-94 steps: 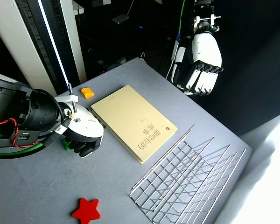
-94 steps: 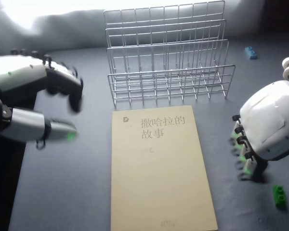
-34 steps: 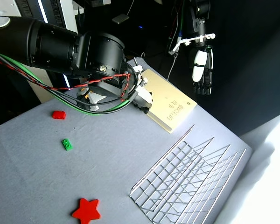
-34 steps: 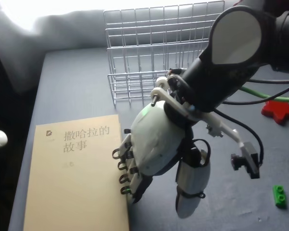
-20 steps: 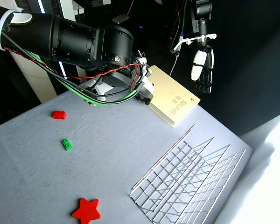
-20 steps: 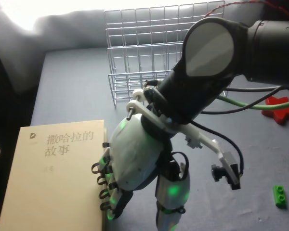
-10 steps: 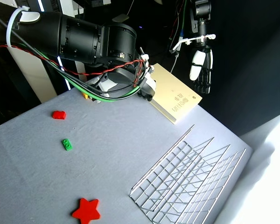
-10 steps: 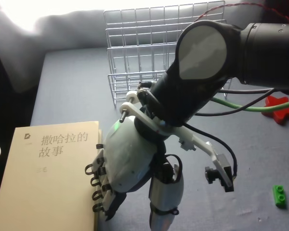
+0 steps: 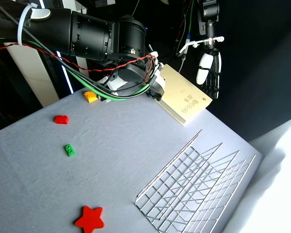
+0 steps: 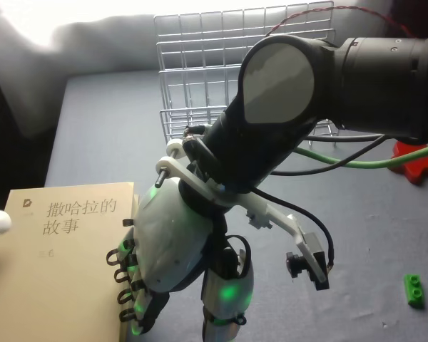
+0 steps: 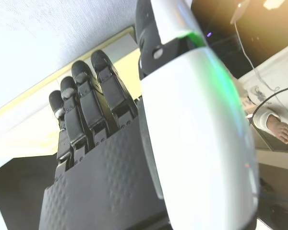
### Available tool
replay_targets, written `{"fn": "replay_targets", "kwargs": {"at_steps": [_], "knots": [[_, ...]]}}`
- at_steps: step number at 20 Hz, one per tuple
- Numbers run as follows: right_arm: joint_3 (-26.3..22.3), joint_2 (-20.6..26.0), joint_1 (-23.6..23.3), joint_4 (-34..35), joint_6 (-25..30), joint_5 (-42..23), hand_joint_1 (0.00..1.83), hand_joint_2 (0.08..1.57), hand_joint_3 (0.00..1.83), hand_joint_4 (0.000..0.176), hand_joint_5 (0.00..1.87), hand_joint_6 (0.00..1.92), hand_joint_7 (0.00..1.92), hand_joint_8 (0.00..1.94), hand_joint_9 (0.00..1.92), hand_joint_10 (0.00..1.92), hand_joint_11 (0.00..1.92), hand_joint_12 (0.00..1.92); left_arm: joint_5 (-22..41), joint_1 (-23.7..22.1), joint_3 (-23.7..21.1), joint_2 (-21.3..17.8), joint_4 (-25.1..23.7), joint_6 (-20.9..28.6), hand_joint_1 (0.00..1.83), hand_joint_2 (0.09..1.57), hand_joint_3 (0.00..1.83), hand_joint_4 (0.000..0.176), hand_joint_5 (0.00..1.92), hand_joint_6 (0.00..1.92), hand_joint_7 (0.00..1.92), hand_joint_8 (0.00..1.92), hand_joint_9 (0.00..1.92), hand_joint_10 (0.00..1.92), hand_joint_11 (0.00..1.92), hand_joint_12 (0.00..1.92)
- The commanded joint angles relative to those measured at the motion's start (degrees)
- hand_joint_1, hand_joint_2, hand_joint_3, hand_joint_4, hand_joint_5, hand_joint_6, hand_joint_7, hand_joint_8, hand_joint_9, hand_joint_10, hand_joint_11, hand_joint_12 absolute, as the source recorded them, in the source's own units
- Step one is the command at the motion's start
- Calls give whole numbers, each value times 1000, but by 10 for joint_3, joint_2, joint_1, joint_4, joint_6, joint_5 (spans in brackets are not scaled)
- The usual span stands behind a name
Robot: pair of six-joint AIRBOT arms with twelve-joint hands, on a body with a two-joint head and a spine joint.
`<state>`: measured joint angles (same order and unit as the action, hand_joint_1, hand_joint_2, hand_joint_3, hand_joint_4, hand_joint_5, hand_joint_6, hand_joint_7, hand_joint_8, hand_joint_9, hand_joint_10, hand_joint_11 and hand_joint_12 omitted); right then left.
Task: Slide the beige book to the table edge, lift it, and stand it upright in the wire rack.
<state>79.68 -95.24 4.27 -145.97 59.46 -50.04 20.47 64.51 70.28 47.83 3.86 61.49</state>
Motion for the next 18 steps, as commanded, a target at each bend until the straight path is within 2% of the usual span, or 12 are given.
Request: {"fn": "replay_targets", "kwargs": {"at_steps": [1,4,9,10,13,17,18], "knots": [[-1,1,-7,24,4,11,210,1158,0,0,264,5,268,5,254,6,0,635,36,-2,6,-1,9,2,1116,1100,0,0,0,0,0,0,0,0,0,0],[-1,-2,-7,23,4,11,168,1171,2,0,221,0,229,0,211,0,0,572,34,-5,8,5,4,2,1085,1104,1,0,0,0,0,0,0,0,0,0],[-5,5,-8,23,12,4,184,1161,0,0,244,4,252,4,228,3,0,600,25,-6,6,8,-14,9,1134,1090,0,0,0,0,0,0,0,0,0,0],[-11,14,-7,21,12,4,175,1167,1,0,244,3,251,2,225,2,0,595,24,-6,8,11,-14,10,1086,1107,5,0,0,0,0,0,0,0,0,0],[-27,43,-6,19,12,4,185,1158,0,0,233,1,246,2,223,2,0,577,20,-6,14,16,-14,11,1089,1109,5,0,0,0,0,0,0,0,0,0],[-35,86,-18,8,12,-8,176,1160,0,0,218,3,249,2,224,2,0,606,15,-7,19,21,-14,11,1146,1090,0,0,0,0,0,0,0,0,0,0],[-35,99,-24,8,12,-8,196,1151,0,0,234,6,258,4,236,4,0,631,12,-12,22,25,-28,17,1110,1106,3,0,0,0,0,0,0,0,0,0]]}}
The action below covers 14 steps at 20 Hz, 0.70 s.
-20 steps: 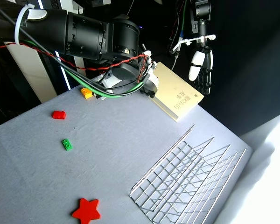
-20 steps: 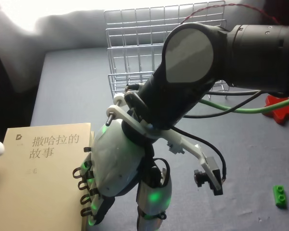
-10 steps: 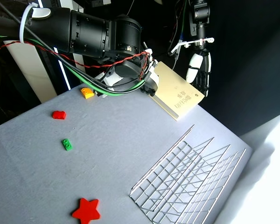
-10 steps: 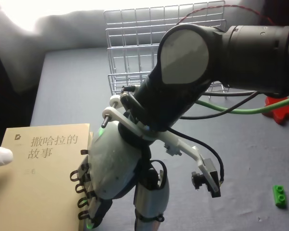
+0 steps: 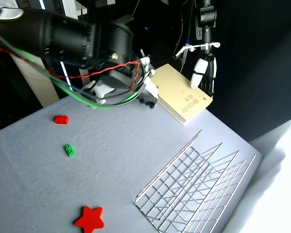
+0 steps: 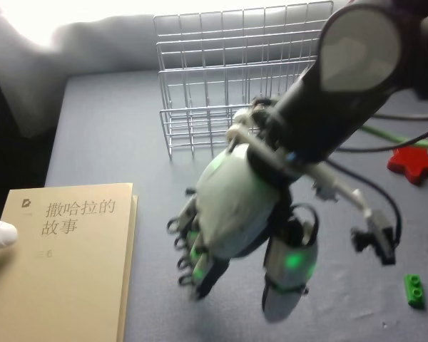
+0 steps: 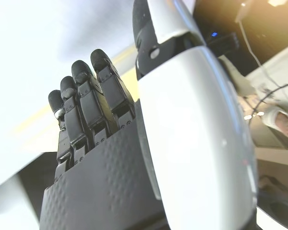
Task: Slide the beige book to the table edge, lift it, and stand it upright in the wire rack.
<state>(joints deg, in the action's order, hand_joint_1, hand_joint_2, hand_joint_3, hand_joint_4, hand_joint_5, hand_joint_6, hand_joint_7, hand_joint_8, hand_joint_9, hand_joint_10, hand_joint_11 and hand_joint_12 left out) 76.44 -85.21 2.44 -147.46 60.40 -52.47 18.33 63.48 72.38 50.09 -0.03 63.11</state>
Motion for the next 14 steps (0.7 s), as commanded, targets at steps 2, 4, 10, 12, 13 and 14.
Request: {"fn": "replay_targets", "kwargs": {"at_steps": [2,4,10,12,13,14], "knots": [[-2,18,-14,22,3,17,176,1156,1,0,244,5,266,3,241,4,0,613,31,-9,6,9,-19,25,1091,1112,4,0,0,0,0,0,0,0,0,0],[-2,39,-27,20,4,17,176,1157,1,0,250,5,267,2,246,3,0,587,29,-16,12,17,-27,29,1083,1106,1,0,0,0,0,0,0,0,0,0],[-17,92,-46,40,4,19,209,1155,0,0,252,5,270,3,255,4,0,569,19,-23,21,26,-38,29,1109,1090,0,0,0,0,0,0,0,0,0,0],[-27,106,-50,36,8,23,212,1157,0,0,248,2,272,2,257,3,0,578,16,-29,22,29,-43,29,1115,1084,0,0,0,0,0,0,0,0,0,0],[-29,109,-50,35,12,27,211,1159,1,0,243,0,270,1,253,1,0,577,15,-29,21,30,-45,29,1109,1087,0,0,0,0,0,0,0,0,0,0],[-30,113,-47,36,13,27,199,1157,0,0,241,0,271,1,256,1,0,591,15,-29,21,30,-47,29,1112,1081,0,0,0,0,0,0,0,0,0,0]]}}
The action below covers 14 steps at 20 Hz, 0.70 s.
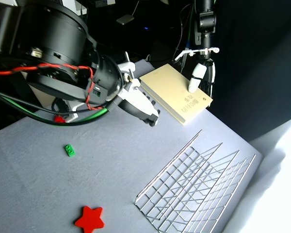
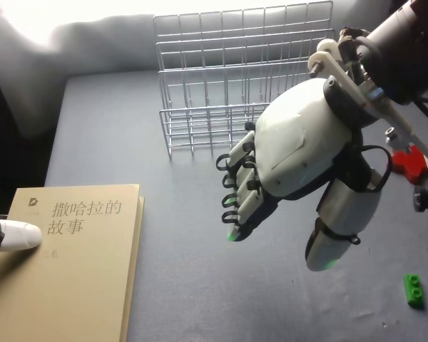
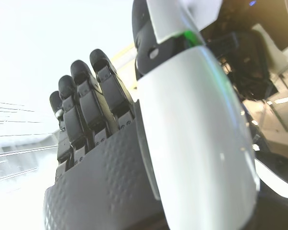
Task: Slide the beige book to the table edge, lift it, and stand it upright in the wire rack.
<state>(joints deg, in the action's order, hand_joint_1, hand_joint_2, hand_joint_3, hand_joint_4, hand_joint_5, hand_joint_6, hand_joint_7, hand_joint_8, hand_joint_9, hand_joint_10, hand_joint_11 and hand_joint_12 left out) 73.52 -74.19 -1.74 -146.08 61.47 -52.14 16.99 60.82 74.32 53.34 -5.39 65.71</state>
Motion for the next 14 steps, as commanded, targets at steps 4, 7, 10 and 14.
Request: {"fn": "replay_targets", "kwargs": {"at_steps": [4,7,10,14], "knots": [[-7,25,13,32,23,44,228,1152,0,0,251,3,273,1,250,0,0,615,29,-2,3,0,6,3,1109,1100,5,0,43,16,0,0,0,0,0,0],[-14,48,24,37,30,61,221,1153,0,0,247,1,266,0,249,1,0,636,29,-2,6,2,6,3,1132,1094,0,0,185,8,135,6,117,7,93,74],[-20,70,29,39,38,75,207,1151,0,0,265,5,281,4,266,5,0,671,29,-2,8,2,6,3,1221,1072,1,0,349,4,307,2,273,2,5,686],[-29,99,30,39,75,99,226,1143,0,0,299,8,316,6,298,7,0,764,29,-2,9,2,6,3,1312,1111,2,0,693,22,706,20,698,42,383,839]]}}
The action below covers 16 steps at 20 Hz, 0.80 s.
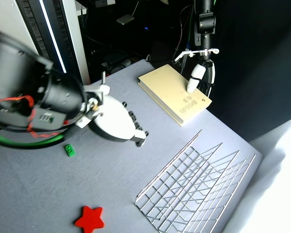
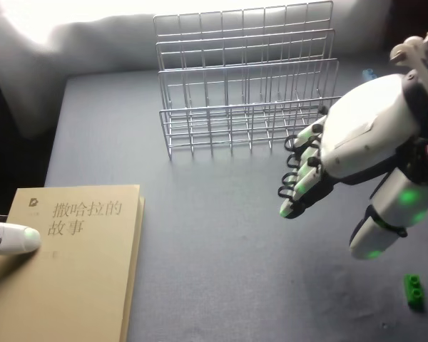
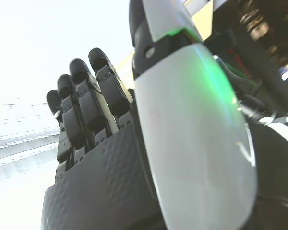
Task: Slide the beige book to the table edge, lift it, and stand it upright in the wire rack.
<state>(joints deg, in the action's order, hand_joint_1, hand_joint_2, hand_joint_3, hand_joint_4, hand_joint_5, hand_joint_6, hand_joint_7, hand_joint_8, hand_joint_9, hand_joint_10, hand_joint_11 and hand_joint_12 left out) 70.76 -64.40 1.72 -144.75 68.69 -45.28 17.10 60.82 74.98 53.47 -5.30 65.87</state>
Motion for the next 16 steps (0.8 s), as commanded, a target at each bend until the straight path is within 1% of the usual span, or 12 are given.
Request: {"fn": "replay_targets", "kwargs": {"at_steps": [1,2,3,4,6,7,10,11,12,13,14,16], "knots": [[-2,5,-4,26,10,31,215,1147,1,0,303,8,320,6,303,7,0,773,28,-2,2,1,5,2,1323,1141,0,0,733,13,793,19,790,44,444,862],[-3,10,-4,25,20,30,177,1160,4,0,280,2,296,1,282,2,0,734,28,-2,3,1,5,2,1348,1168,0,0,694,1017,847,959,886,986,595,915],[-7,16,-4,21,25,28,180,1160,2,0,288,4,301,3,287,3,0,750,29,-2,3,1,5,2,1456,1181,1,0,682,1193,741,1295,843,1157,728,1485],[-13,22,-6,4,42,24,184,1158,1,0,292,5,306,4,288,3,0,753,30,-2,4,1,5,2,1477,1193,0,0,696,1183,689,1392,804,1247,736,1622],[-33,36,-8,-39,84,32,198,1157,0,0,296,4,317,5,295,4,0,744,31,-2,5,1,5,2,1487,1164,0,0,807,1099,709,1309,845,1217,787,1575],[-42,43,-8,-59,110,37,199,1158,1,0,292,2,316,4,295,3,0,740,33,-2,5,1,5,2,1488,1156,0,0,820,1116,716,1259,864,1189,814,1545],[-45,53,-5,-78,139,43,188,1168,4,0,278,0,305,0,288,0,0,736,43,-2,8,1,5,-3,1490,1134,0,0,874,1084,769,1169,895,1113,850,1505],[-47,56,-5,-98,162,46,172,1172,5,0,277,0,308,1,290,1,0,745,51,-2,11,1,5,-11,1482,1182,3,0,765,1242,677,1261,787,1233,741,1582],[-53,62,-5,-140,217,50,168,1173,5,0,280,1,311,2,292,1,0,748,64,-2,16,1,5,-22,1481,1200,0,0,731,1282,646,1315,757,1280,706,1606],[-57,66,-6,-166,254,51,159,1173,4,0,277,0,312,2,292,1,0,751,72,-2,19,1,5,-27,1489,1158,0,0,830,1156,736,1229,855,1169,796,1535],[-60,70,-6,-195,292,51,180,1174,2,0,275,0,304,1,284,1,0,729,78,-2,21,0,5,-30,1484,1182,0,0,754,1257,689,1259,800,1222,734,1570],[-65,78,-7,-245,357,43,176,1180,3,0,269,1,303,0,278,1,0,698,92,-2,25,-1,5,-43,1476,1211,0,0,718,1318,595,1330,710,1333,731,1581]]}}
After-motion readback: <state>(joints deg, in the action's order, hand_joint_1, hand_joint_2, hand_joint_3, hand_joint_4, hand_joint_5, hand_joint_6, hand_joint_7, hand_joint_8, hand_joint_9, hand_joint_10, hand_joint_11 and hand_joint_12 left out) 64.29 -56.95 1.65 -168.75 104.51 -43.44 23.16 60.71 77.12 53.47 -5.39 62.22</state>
